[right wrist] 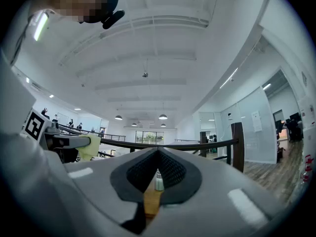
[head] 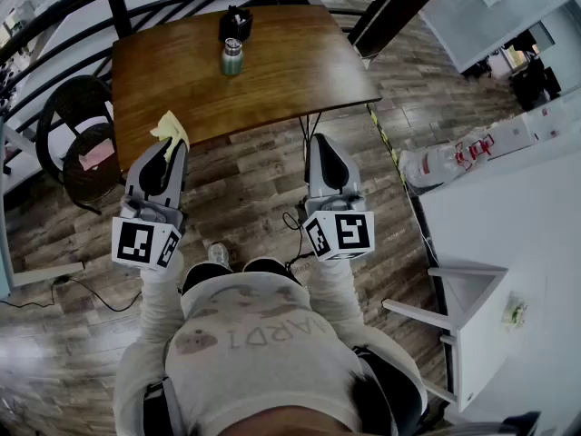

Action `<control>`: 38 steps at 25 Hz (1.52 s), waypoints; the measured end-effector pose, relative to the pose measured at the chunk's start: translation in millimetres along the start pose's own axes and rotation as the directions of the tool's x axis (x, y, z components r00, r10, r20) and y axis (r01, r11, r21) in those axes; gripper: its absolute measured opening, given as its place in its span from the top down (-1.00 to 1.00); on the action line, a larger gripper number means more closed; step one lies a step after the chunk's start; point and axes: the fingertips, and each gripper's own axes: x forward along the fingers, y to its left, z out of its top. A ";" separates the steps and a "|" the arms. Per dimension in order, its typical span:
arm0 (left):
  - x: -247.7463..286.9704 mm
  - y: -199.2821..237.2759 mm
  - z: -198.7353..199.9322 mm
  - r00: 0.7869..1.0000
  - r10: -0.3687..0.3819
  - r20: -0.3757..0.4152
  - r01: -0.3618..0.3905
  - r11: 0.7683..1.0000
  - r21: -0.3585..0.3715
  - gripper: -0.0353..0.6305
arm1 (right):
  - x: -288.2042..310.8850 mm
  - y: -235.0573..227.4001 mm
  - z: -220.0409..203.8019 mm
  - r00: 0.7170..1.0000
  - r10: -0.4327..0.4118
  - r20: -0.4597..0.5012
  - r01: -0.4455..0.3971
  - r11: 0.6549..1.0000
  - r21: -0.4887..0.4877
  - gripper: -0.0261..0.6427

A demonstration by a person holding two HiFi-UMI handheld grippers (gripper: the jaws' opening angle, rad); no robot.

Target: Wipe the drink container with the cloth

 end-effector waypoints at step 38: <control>43.8 75.7 -16.8 0.996 -0.092 0.012 0.092 0.996 -0.015 0.80 | 71.3 33.3 -18.4 0.999 -0.036 0.005 0.036 0.999 0.004 0.89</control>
